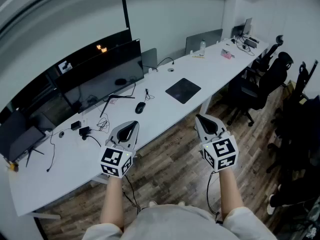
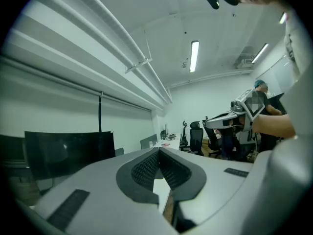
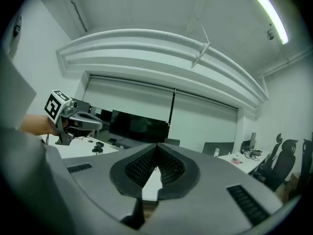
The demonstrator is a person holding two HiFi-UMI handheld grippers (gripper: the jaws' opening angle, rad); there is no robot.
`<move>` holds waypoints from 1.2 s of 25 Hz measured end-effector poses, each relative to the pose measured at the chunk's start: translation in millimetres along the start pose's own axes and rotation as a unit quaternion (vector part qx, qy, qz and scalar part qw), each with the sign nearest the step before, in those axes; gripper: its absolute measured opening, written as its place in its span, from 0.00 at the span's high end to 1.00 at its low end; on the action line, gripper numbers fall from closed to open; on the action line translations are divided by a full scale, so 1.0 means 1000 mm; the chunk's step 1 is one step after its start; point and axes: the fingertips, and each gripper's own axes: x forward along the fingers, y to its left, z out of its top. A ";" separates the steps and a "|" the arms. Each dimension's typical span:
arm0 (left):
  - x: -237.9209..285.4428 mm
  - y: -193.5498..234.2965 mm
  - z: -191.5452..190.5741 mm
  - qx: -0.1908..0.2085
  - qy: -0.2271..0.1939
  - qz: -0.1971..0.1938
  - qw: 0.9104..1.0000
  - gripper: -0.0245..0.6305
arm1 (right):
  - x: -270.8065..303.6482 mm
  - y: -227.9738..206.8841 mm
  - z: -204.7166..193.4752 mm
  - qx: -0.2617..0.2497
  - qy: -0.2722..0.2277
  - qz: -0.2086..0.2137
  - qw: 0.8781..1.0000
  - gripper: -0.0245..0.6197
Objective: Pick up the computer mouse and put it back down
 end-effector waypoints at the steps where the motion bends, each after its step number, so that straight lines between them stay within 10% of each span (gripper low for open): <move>1: 0.002 -0.005 0.001 0.006 0.002 0.002 1.000 0.94 | -0.002 -0.003 -0.002 -0.002 0.000 0.003 1.000 0.94; 19: 0.077 0.004 -0.026 -0.130 -0.037 -0.028 0.990 0.94 | 0.061 -0.047 -0.056 0.040 0.015 0.050 0.998 0.94; 30: 0.218 0.128 -0.086 -0.048 0.034 0.003 0.998 0.94 | 0.250 -0.111 -0.038 0.049 0.019 0.051 0.997 0.94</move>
